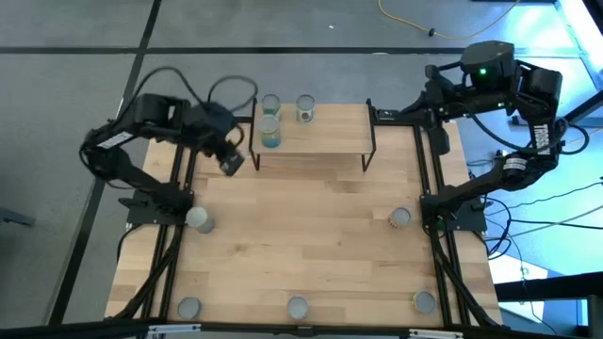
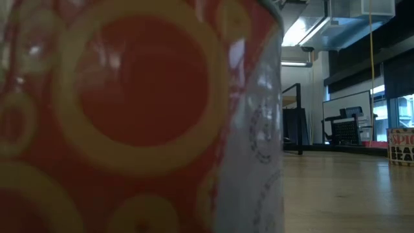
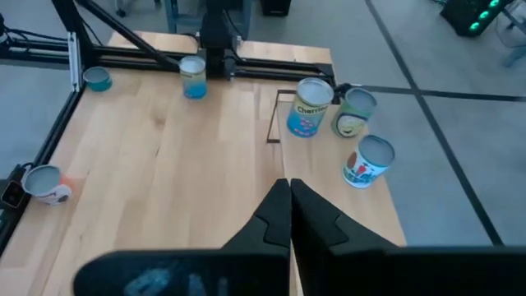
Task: Pick and place cans onto a shelf
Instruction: Put the canned cherries on the shelf
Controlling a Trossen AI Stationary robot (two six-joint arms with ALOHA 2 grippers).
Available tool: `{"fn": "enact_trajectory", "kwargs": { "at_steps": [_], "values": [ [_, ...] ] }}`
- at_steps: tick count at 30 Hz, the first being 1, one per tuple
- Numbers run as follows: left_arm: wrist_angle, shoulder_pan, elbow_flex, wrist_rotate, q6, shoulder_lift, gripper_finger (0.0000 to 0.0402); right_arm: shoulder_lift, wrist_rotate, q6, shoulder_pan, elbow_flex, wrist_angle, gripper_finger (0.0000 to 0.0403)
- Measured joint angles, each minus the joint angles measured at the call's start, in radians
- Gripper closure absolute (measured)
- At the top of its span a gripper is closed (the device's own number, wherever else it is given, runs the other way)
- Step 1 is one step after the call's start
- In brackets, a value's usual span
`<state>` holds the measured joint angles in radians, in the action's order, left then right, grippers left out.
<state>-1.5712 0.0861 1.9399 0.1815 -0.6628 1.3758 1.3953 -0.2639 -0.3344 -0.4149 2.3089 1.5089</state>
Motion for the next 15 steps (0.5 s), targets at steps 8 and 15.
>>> {"fn": "enact_trajectory", "kwargs": {
  "at_steps": [8,15],
  "values": [
    [0.000,-0.100,-0.390,-0.117,-0.247,-0.249,0.0353,-0.030,0.000,0.064,0.000,0.000,-0.001,0.0399],
    [0.000,-0.205,-0.671,-0.224,-0.477,-0.422,0.0353,-0.028,0.005,0.081,0.000,0.000,-0.050,0.0399]
  ]
}}
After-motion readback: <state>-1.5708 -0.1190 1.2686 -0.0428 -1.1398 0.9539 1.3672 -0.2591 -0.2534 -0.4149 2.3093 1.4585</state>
